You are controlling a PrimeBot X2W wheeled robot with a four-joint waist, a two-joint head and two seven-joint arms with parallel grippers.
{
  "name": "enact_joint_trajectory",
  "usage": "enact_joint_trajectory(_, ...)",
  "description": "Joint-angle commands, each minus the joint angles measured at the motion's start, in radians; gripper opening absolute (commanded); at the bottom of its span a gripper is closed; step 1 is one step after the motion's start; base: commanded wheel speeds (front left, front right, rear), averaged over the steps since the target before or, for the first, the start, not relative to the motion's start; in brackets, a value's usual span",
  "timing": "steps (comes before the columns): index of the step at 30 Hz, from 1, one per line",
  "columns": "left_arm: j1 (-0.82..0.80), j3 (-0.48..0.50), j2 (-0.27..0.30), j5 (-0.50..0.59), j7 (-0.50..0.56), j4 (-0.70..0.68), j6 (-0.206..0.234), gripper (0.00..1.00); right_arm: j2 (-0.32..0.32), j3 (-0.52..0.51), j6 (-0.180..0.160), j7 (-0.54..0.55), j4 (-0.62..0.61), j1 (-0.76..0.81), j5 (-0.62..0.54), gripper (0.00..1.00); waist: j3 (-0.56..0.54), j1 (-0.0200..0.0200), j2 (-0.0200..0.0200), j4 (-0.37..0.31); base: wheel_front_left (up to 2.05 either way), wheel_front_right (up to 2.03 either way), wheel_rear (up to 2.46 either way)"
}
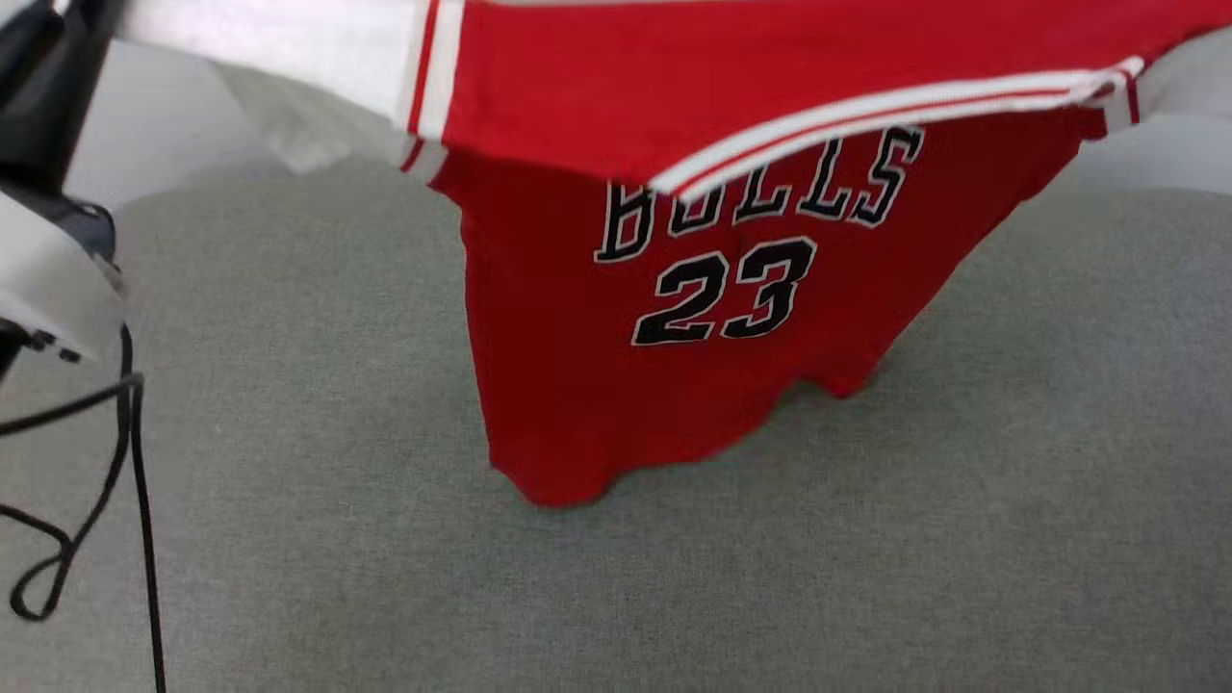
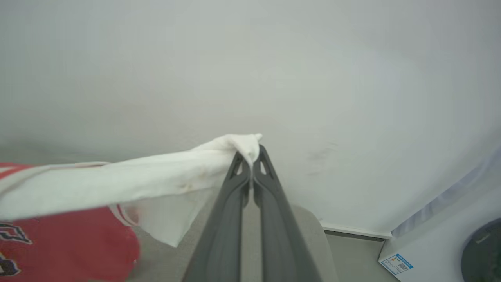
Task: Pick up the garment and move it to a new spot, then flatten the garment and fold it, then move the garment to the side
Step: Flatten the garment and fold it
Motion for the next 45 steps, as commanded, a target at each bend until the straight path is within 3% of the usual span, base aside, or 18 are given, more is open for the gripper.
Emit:
enact_joint_trajectory(1,-0.049,-0.005,0.015,-0.007,0.004,0.029,-0.006,0.0,-0.006,0.008,-0.001,-0.019,0.016,-0.048,-0.008,0.0,0.035,0.0,-0.0001,-0.005,0.0,0.0,0.0)
enact_joint_trajectory(7,-0.242,-0.042,0.077,-0.013,0.0,0.151,-0.027,0.0,-0.021,0.055,-0.001,-0.087,0.096,-0.224,-0.029,0.0,0.14,0.0,-0.0001,-0.008,0.0,0.0,0.0)
enact_joint_trajectory(15,-0.535,-0.14,0.109,0.0,-0.043,0.325,-0.034,0.0,-0.032,0.116,-0.001,-0.212,0.248,-0.482,-0.097,0.0,0.289,0.0,-0.0001,0.001,0.0,0.0,0.0)
enact_joint_trajectory(23,-0.883,-0.285,0.069,0.013,-0.154,0.58,-0.035,0.0,0.002,0.141,-0.002,-0.393,0.472,-0.776,-0.205,0.0,0.45,0.0,-0.0001,0.026,0.0,0.0,0.0)
enact_joint_trajectory(30,-1.099,-0.363,0.012,0.049,-0.346,0.815,-0.035,0.0,0.061,0.108,-0.001,-0.589,0.653,-0.949,-0.31,0.0,0.54,0.0,-0.0001,0.042,0.0,0.0,0.0)
enact_joint_trajectory(36,-1.139,-0.429,-0.024,0.05,-0.505,0.957,-0.035,0.0,0.104,0.109,-0.001,-0.717,0.783,-0.964,-0.345,0.0,0.569,0.0,-0.0001,0.052,0.0,0.0,0.0)
enact_joint_trajectory(45,-0.929,-0.545,-0.041,-0.038,-0.634,1.054,-0.035,0.0,0.118,0.162,-0.001,-0.816,0.93,-0.782,-0.328,0.0,0.513,0.0,-0.0001,0.054,0.0,0.0,0.0)
